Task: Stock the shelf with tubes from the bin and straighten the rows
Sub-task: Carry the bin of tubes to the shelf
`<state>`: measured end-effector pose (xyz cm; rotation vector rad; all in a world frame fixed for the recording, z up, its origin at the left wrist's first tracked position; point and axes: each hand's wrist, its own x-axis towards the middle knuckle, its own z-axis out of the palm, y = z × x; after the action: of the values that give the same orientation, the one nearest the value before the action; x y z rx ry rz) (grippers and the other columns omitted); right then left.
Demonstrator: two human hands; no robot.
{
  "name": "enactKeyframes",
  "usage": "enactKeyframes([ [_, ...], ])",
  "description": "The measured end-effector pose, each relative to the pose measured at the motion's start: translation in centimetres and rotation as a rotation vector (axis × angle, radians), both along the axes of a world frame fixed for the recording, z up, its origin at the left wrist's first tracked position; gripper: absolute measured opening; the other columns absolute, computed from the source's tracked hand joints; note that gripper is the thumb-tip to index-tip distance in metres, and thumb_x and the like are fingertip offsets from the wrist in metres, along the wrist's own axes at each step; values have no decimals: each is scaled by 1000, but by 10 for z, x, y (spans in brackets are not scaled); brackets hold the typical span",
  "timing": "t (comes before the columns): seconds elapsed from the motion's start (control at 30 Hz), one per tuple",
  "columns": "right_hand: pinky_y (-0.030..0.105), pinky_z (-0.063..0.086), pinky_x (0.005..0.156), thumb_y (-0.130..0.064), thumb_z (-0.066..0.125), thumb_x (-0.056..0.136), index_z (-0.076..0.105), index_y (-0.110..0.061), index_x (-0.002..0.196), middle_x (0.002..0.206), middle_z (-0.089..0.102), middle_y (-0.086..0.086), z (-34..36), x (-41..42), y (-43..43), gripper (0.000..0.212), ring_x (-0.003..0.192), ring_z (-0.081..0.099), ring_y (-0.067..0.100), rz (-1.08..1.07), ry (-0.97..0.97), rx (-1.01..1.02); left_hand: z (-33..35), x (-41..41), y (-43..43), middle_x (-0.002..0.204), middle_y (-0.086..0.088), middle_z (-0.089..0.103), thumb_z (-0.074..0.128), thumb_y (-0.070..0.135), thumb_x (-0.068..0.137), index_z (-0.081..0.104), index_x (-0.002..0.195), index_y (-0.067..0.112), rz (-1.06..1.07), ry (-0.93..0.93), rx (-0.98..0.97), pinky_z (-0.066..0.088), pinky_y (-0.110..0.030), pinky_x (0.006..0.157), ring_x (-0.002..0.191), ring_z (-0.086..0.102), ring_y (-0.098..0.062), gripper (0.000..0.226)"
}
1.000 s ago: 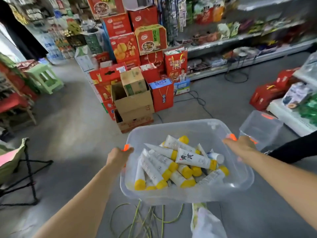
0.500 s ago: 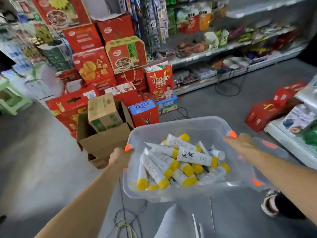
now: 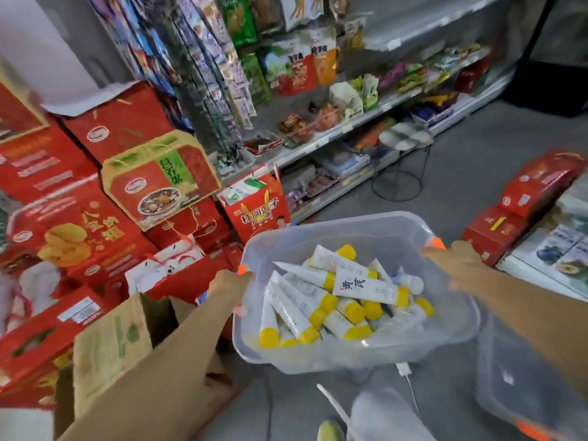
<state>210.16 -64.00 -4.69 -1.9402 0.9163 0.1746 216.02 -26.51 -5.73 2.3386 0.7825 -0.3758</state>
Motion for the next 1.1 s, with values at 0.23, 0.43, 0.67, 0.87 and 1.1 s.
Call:
enactKeyframes([
  [0.23, 39, 49, 73, -37, 68, 84, 57, 6, 115, 92, 58, 15, -15, 161, -72, 54, 84, 56, 33, -126, -25, -43, 13, 198, -78, 118, -18, 65, 62, 39, 83, 62, 116, -3, -134, -91, 46, 50, -33, 79, 108, 62, -36, 53],
  [0.43, 35, 47, 70, -36, 63, 83, 56, -1, 115, 104, 61, 16, -28, 313, -156, 48, 91, 59, 34, -175, 34, -105, -12, 358, -158, 113, -22, 66, 61, 40, 83, 64, 113, -5, -199, -48, 2, 48, -36, 78, 102, 64, -35, 54],
  [0.67, 33, 43, 62, -33, 69, 82, 61, 6, 109, 92, 57, 18, -23, 497, -271, 48, 79, 57, 32, -175, 57, -109, -25, 545, -266, 102, -26, 70, 58, 49, 73, 68, 99, -4, -243, -20, -117, 53, -38, 74, 90, 68, -37, 59],
  [0.87, 34, 43, 65, -40, 69, 81, 60, 2, 104, 94, 60, 19, -29, 654, -372, 49, 81, 59, 33, -210, 96, -151, -37, 709, -361, 101, -20, 68, 61, 48, 71, 65, 104, 0, -263, -1, -142, 54, -36, 71, 90, 67, -33, 59],
  [1.1, 35, 46, 63, -30, 75, 74, 62, 7, 103, 92, 61, 23, -65, 814, -481, 49, 83, 62, 36, -220, 139, -121, -68, 876, -477, 81, -15, 64, 62, 40, 79, 60, 77, 3, -274, 34, -202, 51, -38, 70, 77, 60, -28, 37],
])
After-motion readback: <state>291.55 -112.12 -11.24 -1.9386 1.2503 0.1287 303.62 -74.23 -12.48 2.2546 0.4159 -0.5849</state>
